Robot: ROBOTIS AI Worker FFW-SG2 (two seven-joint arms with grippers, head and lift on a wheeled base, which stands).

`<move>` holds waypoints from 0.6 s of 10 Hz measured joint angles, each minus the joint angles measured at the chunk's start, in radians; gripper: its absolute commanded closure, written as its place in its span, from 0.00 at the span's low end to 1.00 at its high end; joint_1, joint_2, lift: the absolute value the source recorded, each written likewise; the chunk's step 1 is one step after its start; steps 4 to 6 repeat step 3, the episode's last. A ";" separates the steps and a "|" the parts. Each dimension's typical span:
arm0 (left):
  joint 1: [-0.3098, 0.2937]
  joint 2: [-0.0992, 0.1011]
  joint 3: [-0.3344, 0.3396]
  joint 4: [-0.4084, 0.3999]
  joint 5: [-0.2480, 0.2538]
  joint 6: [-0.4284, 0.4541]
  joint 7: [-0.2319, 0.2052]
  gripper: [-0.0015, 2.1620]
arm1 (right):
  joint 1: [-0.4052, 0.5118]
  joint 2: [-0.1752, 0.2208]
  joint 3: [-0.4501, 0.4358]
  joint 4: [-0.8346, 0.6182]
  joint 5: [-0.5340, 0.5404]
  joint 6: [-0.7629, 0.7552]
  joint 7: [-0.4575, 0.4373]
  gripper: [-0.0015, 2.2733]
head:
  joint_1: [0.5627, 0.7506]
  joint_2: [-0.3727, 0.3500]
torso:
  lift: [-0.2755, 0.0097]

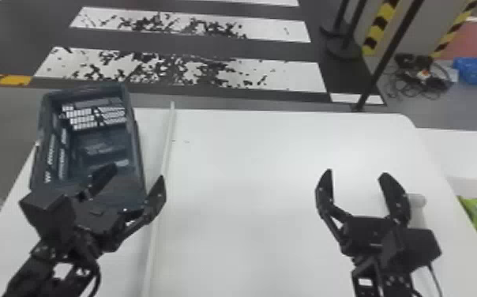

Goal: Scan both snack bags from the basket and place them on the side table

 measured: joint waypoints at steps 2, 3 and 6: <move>-0.002 0.000 -0.001 0.001 0.000 0.000 0.000 0.05 | 0.000 0.000 0.000 -0.001 0.000 0.000 0.000 0.03 | 0.70 0.41 | 0.70; -0.003 -0.001 -0.002 0.001 0.000 0.000 0.000 0.05 | 0.000 0.000 0.000 -0.001 0.000 0.000 0.000 0.03 | 0.70 0.41 | 0.70; -0.003 -0.001 -0.002 0.001 0.000 0.000 0.000 0.05 | 0.000 0.000 0.000 -0.001 0.000 0.000 0.000 0.03 | 0.70 0.41 | 0.70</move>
